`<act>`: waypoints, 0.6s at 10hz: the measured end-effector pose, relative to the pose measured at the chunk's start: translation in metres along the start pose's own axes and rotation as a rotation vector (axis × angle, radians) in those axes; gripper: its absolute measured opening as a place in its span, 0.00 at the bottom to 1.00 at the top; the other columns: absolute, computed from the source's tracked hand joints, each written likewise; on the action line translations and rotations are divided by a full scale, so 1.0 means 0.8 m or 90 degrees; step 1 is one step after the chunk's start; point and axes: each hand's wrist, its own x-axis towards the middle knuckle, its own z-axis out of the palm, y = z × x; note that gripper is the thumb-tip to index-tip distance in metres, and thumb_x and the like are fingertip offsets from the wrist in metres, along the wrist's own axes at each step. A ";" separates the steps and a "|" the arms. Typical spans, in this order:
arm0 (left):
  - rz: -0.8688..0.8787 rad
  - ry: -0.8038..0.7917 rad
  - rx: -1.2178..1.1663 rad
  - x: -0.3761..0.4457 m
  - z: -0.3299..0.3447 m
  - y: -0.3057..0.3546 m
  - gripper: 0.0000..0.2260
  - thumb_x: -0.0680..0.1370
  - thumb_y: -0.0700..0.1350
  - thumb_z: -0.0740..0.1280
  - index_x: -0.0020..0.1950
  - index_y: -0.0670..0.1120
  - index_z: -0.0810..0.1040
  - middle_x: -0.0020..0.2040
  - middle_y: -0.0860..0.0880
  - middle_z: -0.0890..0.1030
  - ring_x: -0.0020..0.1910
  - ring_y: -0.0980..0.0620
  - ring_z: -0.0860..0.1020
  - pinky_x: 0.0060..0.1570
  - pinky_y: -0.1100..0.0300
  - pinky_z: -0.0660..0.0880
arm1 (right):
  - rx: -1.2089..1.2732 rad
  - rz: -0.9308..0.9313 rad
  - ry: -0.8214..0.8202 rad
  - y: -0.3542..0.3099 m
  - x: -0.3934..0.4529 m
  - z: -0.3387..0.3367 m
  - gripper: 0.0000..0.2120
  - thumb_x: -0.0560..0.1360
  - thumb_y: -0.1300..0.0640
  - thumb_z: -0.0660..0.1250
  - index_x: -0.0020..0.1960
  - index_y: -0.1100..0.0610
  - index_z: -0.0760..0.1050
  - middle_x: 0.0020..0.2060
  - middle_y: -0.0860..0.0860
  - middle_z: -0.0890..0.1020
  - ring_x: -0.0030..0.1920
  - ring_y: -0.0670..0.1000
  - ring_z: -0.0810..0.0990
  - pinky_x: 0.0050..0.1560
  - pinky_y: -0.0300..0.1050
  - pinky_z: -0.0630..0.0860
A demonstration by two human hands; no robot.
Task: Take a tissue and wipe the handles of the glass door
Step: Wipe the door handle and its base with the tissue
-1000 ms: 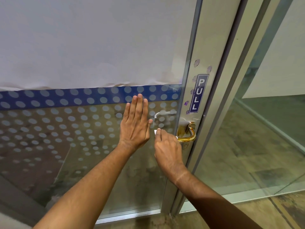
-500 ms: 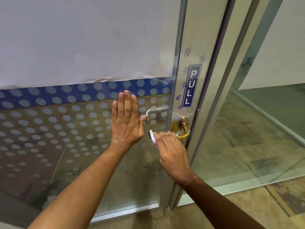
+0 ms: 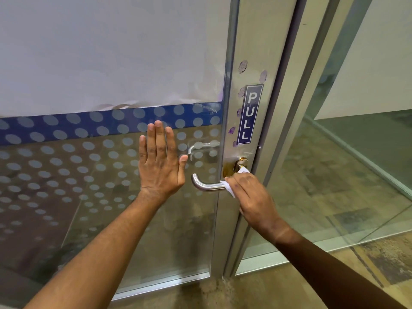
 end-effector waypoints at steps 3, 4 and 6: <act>-0.008 -0.016 0.004 0.001 -0.003 0.002 0.40 0.80 0.54 0.55 0.78 0.43 0.29 0.77 0.46 0.26 0.77 0.47 0.30 0.76 0.51 0.32 | -0.042 0.047 -0.063 0.015 0.002 -0.012 0.11 0.75 0.66 0.66 0.57 0.66 0.79 0.53 0.62 0.82 0.56 0.61 0.81 0.57 0.53 0.79; -0.008 -0.019 -0.004 0.001 -0.004 0.002 0.40 0.80 0.54 0.56 0.78 0.43 0.29 0.77 0.46 0.26 0.77 0.47 0.30 0.76 0.51 0.32 | -0.058 0.074 -0.086 0.019 0.007 -0.010 0.19 0.65 0.70 0.76 0.56 0.68 0.79 0.54 0.63 0.82 0.53 0.61 0.82 0.53 0.53 0.81; -0.009 -0.021 -0.006 0.001 -0.004 0.002 0.41 0.79 0.54 0.57 0.78 0.43 0.29 0.77 0.46 0.26 0.77 0.47 0.30 0.76 0.51 0.32 | -0.021 0.147 -0.048 0.010 0.010 -0.006 0.26 0.57 0.76 0.72 0.56 0.68 0.80 0.54 0.63 0.82 0.52 0.61 0.82 0.46 0.52 0.82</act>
